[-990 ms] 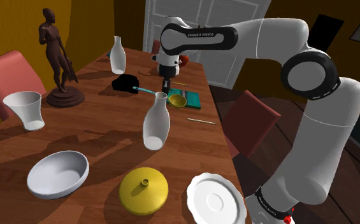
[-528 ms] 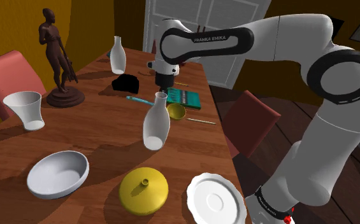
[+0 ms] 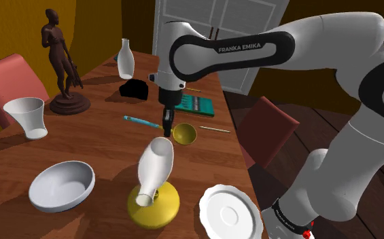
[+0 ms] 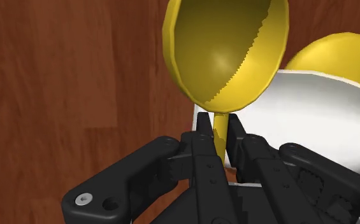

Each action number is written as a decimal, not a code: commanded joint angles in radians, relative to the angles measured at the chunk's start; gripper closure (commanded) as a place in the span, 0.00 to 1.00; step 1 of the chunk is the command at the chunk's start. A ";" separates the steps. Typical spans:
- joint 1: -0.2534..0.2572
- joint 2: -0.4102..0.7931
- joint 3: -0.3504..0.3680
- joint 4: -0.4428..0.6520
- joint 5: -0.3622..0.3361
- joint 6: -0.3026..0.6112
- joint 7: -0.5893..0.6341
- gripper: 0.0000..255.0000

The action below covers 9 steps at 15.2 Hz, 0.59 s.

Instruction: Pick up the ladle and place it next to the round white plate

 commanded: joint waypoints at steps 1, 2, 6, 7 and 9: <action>0.022 -0.018 0.021 -0.027 0.010 0.010 0.039 1.00; 0.034 -0.026 0.032 -0.038 0.015 0.015 0.059 1.00; 0.049 -0.024 0.047 -0.077 0.020 0.061 0.081 1.00; 0.049 -0.021 0.048 -0.086 0.020 0.073 0.080 1.00; 0.050 -0.012 0.048 -0.104 0.019 0.099 0.078 1.00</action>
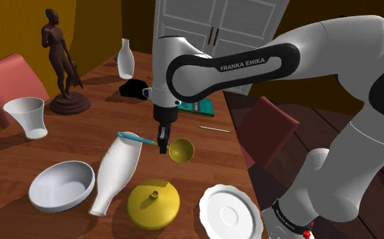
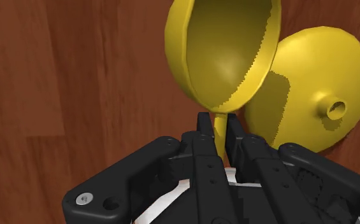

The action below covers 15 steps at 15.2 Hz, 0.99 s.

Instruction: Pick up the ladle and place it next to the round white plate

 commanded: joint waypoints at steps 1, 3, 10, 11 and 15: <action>0.000 0.007 0.000 -0.020 0.000 0.027 -0.003 1.00; 0.001 0.017 0.001 -0.036 -0.001 0.053 -0.005 1.00; 0.004 0.057 0.002 -0.086 -0.005 0.143 -0.011 1.00; 0.004 0.064 0.002 -0.093 -0.006 0.155 -0.012 1.00; 0.006 0.092 0.002 -0.116 -0.009 0.206 -0.014 1.00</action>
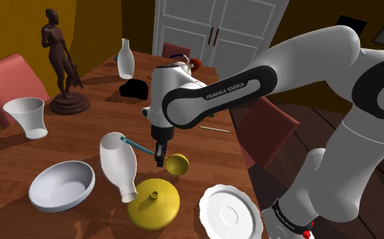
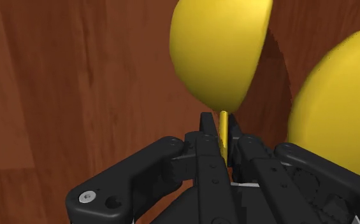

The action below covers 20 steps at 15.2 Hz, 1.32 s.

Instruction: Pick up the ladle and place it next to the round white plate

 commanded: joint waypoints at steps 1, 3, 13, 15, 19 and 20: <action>0.001 0.015 0.000 -0.017 -0.001 0.020 -0.002 1.00; 0.001 0.015 0.000 -0.017 -0.001 0.020 -0.002 1.00; 0.000 0.014 -0.001 -0.018 -0.001 0.019 -0.004 0.00; 0.001 0.015 0.000 -0.017 -0.001 0.020 -0.002 0.00; -0.010 -0.029 -0.007 0.063 -0.001 -0.105 -0.005 0.00; -0.010 -0.029 -0.007 0.063 -0.001 -0.105 -0.005 0.00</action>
